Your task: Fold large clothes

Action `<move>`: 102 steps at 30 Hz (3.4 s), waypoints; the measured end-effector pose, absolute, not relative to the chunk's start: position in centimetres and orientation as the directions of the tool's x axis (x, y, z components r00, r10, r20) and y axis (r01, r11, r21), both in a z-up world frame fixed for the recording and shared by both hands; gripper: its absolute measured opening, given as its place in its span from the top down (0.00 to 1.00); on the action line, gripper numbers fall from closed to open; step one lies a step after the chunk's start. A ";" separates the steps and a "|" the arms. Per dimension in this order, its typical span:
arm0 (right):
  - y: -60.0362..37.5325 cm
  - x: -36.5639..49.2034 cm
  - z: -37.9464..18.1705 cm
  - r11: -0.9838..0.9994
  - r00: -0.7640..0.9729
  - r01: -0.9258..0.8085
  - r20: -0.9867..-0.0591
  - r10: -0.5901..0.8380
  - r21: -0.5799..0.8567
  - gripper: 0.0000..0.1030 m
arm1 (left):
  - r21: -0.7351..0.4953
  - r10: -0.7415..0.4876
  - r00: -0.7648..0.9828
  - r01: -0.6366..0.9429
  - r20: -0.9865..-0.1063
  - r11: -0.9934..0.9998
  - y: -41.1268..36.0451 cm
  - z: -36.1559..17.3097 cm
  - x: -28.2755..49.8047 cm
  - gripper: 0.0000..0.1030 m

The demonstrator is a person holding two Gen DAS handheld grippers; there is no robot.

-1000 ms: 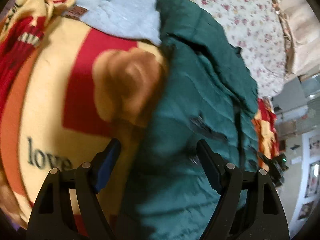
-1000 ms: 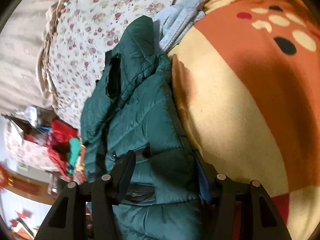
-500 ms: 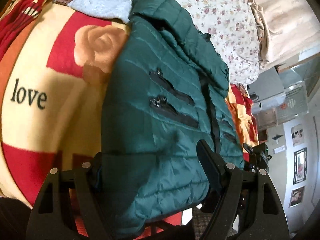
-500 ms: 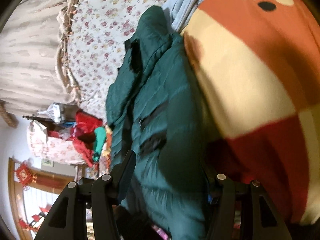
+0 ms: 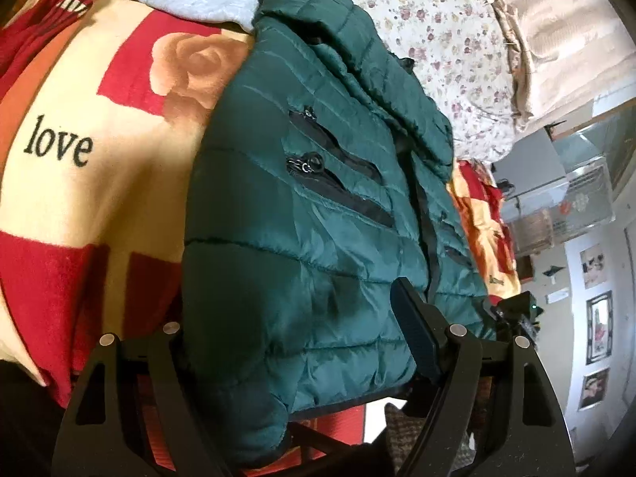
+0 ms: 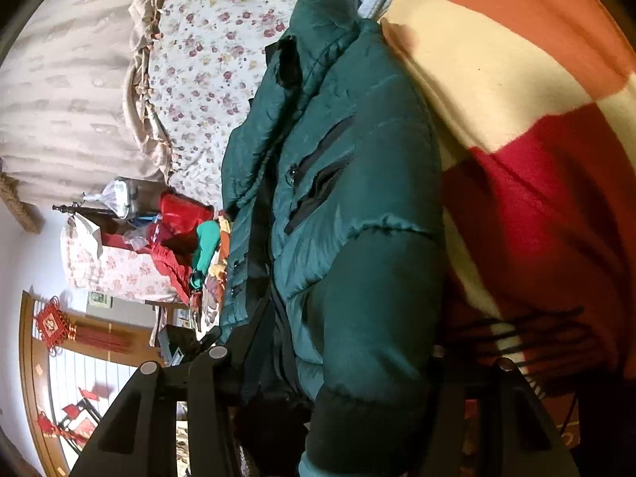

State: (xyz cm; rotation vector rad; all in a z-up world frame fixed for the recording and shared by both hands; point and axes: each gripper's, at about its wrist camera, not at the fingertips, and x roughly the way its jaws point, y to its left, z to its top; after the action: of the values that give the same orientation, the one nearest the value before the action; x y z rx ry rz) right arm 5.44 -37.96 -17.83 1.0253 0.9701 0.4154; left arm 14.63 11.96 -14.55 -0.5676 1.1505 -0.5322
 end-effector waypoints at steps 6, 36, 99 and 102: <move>-37.8 5.3 -17.8 0.559 0.534 0.167 -0.551 0.641 0.812 0.74 | -0.534 -0.494 0.347 -0.025 -0.797 0.845 11.8 -14.4 14.4 0.84; -37.4 2.9 -7.5 0.610 0.595 -0.029 -0.477 0.647 0.792 0.85 | -0.518 -0.487 0.479 0.077 -0.730 0.852 11.9 -3.8 9.0 0.89; -39.4 26.3 -5.8 0.704 0.710 0.124 -0.558 0.429 0.699 0.10 | -0.759 -0.612 0.546 -0.070 -0.572 0.647 14.5 -3.3 30.9 0.35; -39.7 26.0 -4.7 0.720 0.730 0.118 -0.552 0.403 0.683 0.09 | -0.759 -0.599 0.571 -0.066 -0.561 0.648 14.9 -2.7 30.6 0.35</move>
State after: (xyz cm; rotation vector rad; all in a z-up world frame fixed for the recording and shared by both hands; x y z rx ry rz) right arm 26.03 -39.72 -4.68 0.7663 0.7525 0.1750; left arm 30.60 14.88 -2.65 -0.8262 0.9273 -0.3585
